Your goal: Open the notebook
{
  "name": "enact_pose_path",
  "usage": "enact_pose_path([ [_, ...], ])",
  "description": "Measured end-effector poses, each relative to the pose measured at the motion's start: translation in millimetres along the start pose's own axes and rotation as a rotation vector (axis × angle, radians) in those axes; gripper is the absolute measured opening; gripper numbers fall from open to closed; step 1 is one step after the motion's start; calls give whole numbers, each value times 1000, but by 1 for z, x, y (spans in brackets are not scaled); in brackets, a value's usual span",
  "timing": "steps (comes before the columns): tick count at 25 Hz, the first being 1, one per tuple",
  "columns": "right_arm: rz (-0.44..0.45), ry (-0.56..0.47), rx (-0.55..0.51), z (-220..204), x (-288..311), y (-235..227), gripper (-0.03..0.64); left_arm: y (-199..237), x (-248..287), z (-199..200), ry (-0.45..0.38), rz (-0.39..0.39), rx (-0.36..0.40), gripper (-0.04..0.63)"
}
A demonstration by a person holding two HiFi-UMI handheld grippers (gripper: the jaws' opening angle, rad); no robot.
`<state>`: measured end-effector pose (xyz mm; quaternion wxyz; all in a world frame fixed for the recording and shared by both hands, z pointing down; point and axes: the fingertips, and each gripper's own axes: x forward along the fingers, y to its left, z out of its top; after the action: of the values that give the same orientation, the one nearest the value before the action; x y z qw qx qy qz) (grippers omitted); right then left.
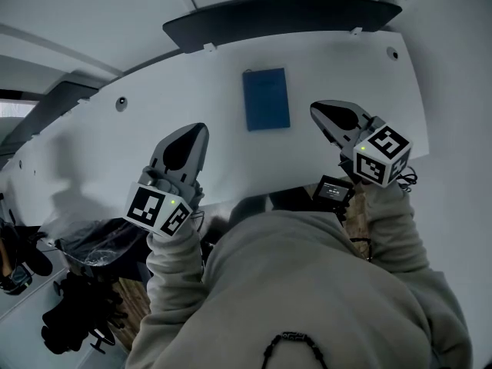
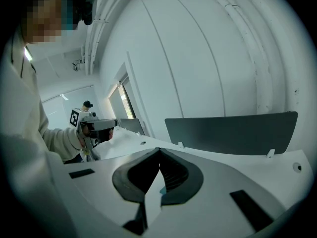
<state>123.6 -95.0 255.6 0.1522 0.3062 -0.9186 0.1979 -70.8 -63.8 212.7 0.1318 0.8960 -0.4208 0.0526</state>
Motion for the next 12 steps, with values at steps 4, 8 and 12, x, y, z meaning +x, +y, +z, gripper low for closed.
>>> enact_pose_path([
  [4,14,18,18,-7,5,-3,21,8,-2,-7,10,12,-20,-2],
  [8,10,22,38,-18,12,-13,21,14,0,-18,31,27,-30,-2],
  [12,13,17,47,-22,14,-18,21,1,10,-24,53,-16,-24,-2],
])
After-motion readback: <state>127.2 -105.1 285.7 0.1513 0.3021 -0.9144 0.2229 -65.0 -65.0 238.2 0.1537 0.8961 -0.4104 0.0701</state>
